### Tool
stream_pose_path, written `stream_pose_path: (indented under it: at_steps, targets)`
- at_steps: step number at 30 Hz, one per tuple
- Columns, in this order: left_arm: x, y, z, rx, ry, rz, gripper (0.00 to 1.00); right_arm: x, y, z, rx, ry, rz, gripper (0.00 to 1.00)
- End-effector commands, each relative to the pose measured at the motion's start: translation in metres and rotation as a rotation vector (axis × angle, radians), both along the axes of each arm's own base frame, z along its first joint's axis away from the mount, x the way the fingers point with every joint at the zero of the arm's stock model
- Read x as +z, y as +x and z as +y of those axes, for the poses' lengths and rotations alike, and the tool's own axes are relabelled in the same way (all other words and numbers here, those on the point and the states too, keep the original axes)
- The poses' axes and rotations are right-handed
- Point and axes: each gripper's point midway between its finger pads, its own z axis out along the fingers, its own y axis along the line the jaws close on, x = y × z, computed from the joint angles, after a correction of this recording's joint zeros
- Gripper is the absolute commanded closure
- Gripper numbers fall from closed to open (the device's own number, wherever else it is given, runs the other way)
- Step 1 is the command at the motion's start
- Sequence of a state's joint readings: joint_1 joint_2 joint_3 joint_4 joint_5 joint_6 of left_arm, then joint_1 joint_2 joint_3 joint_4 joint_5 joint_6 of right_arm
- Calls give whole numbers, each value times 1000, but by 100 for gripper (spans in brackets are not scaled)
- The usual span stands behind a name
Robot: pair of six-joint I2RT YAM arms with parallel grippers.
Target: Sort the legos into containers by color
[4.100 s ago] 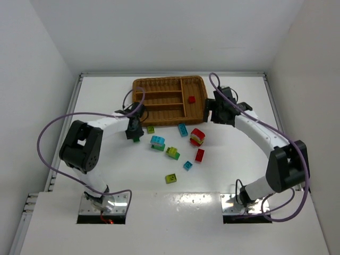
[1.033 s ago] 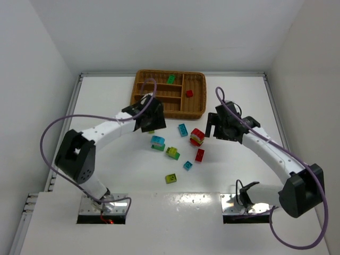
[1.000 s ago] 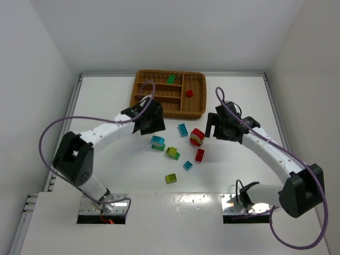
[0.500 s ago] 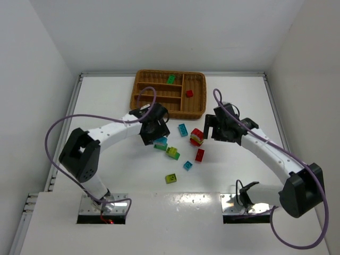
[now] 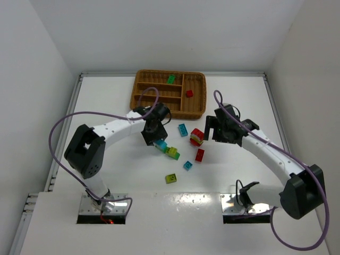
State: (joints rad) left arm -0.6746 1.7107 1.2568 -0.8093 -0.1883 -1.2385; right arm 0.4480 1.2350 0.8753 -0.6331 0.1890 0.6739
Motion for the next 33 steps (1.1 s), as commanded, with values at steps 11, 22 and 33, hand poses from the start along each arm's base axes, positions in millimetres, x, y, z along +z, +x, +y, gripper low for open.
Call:
stream_pose_path:
  at_steps: [11, 22, 33]
  targets:
    - [9, -10, 6, -185, 74, 3, 62, 3, 4, 4, 13, 8, -26, 9]
    - [64, 15, -4, -389, -7, -107, 100, 25, 11, 27, 107, 84, -27, 9]
    - [180, 34, -21, -767, -364, -554, 100, 113, -14, 113, 559, 572, -164, 6]
